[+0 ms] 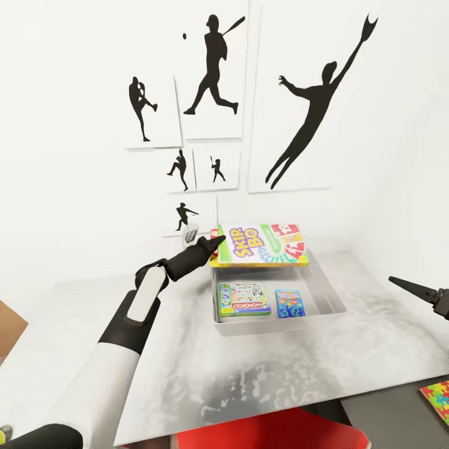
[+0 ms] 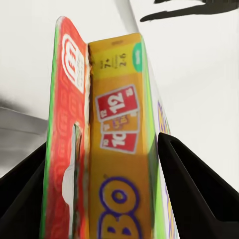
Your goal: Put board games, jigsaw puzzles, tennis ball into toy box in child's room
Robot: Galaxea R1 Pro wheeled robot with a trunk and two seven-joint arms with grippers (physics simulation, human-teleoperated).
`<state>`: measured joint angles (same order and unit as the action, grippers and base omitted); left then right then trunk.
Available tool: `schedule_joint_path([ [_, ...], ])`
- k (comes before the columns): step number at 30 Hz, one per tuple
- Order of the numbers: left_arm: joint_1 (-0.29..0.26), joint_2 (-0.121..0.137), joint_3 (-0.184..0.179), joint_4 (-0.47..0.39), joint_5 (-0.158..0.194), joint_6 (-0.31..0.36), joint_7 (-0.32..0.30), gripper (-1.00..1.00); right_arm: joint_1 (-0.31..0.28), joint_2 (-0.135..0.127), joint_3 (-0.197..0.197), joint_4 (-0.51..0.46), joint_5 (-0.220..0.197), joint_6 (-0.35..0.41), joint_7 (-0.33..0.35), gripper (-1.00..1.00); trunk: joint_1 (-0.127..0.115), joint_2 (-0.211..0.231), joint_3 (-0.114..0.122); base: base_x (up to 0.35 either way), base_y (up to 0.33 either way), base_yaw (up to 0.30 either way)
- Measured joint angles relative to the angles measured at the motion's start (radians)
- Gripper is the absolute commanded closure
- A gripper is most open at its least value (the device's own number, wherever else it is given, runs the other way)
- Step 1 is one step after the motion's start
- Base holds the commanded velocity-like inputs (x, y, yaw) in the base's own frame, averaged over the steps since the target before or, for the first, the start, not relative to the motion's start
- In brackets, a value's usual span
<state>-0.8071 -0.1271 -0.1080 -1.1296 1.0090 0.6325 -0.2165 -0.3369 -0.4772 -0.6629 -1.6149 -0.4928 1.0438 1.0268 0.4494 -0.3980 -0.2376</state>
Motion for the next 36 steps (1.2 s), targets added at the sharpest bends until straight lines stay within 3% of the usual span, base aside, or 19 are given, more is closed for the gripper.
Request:
schedule_joint_path([
  [20,0.002,-0.016,-0.009,0.058,0.0,-0.105,0.0,1.0,-0.001,0.003,0.008,0.0,0.0,0.0,0.0,-1.0,0.0,0.0,-0.014,0.0,0.0,-0.004],
  [31,-0.011,-0.027,-0.011,0.098,0.0,-0.121,0.0,1.0,-0.001,0.003,0.008,0.0,0.0,0.0,0.0,-1.0,0.0,0.0,-0.032,0.0,0.0,0.0],
  [36,-0.038,-0.031,-0.037,0.134,0.003,-0.121,0.002,1.0,-0.001,0.003,0.006,0.0,0.0,0.0,0.0,-1.0,0.0,0.0,-0.04,0.0,0.0,0.0],
])
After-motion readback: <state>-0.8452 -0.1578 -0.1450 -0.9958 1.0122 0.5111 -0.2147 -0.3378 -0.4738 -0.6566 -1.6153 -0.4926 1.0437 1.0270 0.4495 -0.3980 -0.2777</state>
